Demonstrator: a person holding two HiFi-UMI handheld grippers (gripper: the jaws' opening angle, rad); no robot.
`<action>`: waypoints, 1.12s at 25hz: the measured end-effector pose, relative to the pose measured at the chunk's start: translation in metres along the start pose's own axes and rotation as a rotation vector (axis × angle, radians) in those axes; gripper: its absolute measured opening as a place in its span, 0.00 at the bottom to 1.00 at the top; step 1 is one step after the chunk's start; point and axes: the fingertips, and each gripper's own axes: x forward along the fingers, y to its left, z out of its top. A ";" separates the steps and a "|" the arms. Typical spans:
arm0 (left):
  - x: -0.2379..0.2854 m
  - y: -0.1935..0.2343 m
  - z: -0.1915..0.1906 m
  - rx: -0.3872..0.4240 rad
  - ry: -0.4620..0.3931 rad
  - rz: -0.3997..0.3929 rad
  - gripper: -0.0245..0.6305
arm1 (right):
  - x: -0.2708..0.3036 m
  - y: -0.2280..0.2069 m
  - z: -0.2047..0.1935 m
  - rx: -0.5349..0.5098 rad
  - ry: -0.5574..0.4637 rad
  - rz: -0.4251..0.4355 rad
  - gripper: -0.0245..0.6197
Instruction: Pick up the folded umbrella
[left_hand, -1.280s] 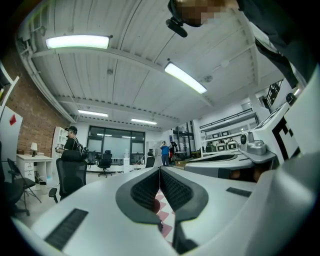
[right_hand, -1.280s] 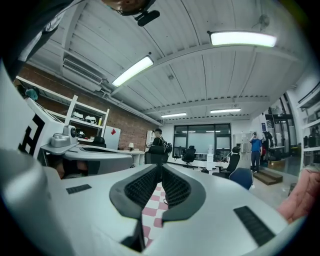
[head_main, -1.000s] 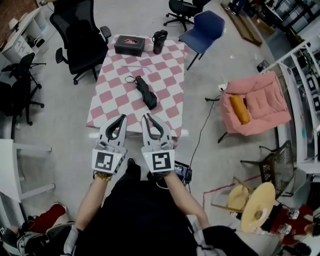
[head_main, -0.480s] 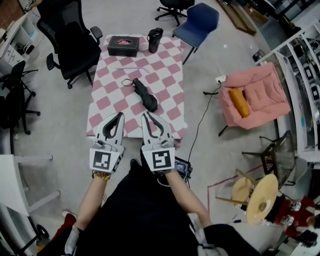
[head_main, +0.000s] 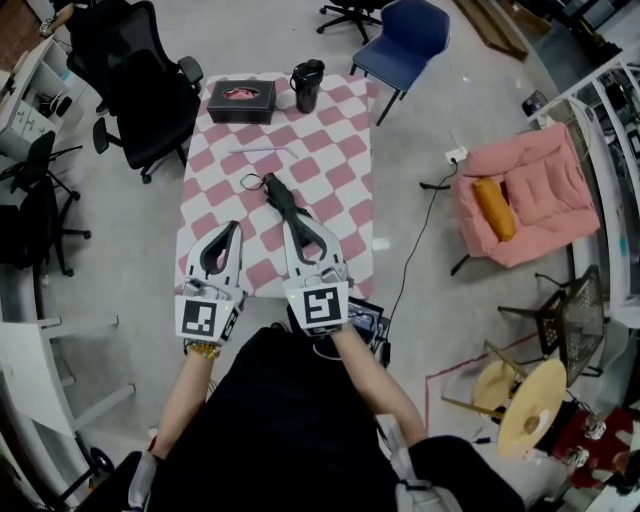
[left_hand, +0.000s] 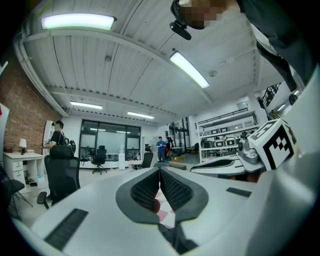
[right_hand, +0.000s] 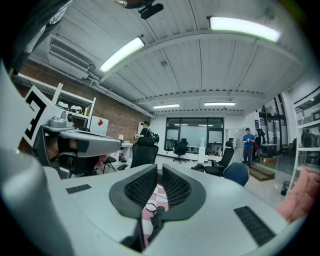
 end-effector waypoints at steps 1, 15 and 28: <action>0.007 0.000 0.000 -0.002 0.002 -0.003 0.06 | 0.006 -0.006 -0.002 0.005 0.005 0.002 0.07; 0.055 0.028 -0.030 -0.039 0.028 -0.115 0.06 | 0.081 -0.037 -0.033 -0.057 0.139 0.005 0.07; 0.032 0.099 -0.042 -0.016 0.094 -0.110 0.06 | 0.133 0.058 -0.074 -0.223 0.252 0.032 0.21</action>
